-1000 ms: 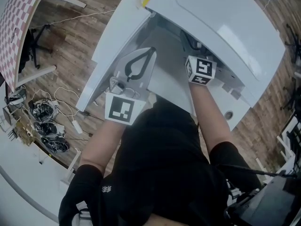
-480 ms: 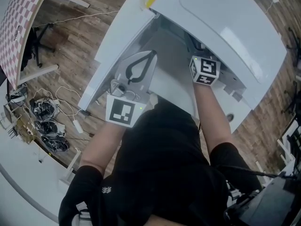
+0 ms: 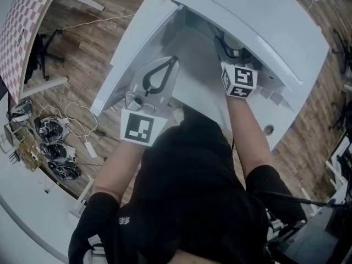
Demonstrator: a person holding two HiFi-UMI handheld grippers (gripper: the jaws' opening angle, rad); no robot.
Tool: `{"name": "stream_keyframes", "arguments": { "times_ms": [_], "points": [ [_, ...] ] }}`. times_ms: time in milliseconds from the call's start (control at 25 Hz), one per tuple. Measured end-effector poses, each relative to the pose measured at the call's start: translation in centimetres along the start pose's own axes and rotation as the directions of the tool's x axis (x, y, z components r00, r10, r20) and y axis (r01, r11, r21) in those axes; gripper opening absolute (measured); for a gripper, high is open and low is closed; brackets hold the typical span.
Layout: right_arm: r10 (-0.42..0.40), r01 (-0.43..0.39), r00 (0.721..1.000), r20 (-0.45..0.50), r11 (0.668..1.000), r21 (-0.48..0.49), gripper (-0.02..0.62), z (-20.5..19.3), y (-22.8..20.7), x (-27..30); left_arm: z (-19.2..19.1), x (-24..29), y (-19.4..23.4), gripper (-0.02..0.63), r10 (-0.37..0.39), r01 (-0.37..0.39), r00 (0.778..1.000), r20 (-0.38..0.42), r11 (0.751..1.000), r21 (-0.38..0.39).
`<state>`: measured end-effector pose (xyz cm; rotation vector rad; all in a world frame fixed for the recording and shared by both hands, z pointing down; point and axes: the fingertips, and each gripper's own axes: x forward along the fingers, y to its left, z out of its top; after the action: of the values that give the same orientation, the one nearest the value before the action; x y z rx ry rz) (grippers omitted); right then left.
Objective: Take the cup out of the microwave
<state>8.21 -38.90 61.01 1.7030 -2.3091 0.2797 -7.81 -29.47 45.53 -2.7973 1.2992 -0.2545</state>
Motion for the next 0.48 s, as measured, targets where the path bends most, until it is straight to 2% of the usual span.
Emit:
{"name": "stream_keyframes", "arguments": {
  "times_ms": [160, 320, 480],
  "points": [
    [0.008, -0.008, 1.000, 0.002, 1.000, -0.001, 0.390, 0.2, 0.6, -2.0, 0.8, -1.4, -1.0, 0.006, 0.000, 0.000, 1.000, 0.007, 1.000, 0.020],
    [0.026, -0.026, 1.000, -0.003, 1.000, 0.002, 0.390, 0.2, 1.5, -4.2, 1.9, -3.0, -1.7, 0.006, 0.023, -0.023, 0.999, 0.028, 1.000, 0.004],
    [0.044, -0.044, 0.999, -0.008, 0.999, -0.008, 0.390, 0.2, 3.1, -6.9, 2.6, -5.1, -2.9, 0.006, 0.005, -0.005, 1.000, 0.024, 1.000, 0.029]
  ]
}}
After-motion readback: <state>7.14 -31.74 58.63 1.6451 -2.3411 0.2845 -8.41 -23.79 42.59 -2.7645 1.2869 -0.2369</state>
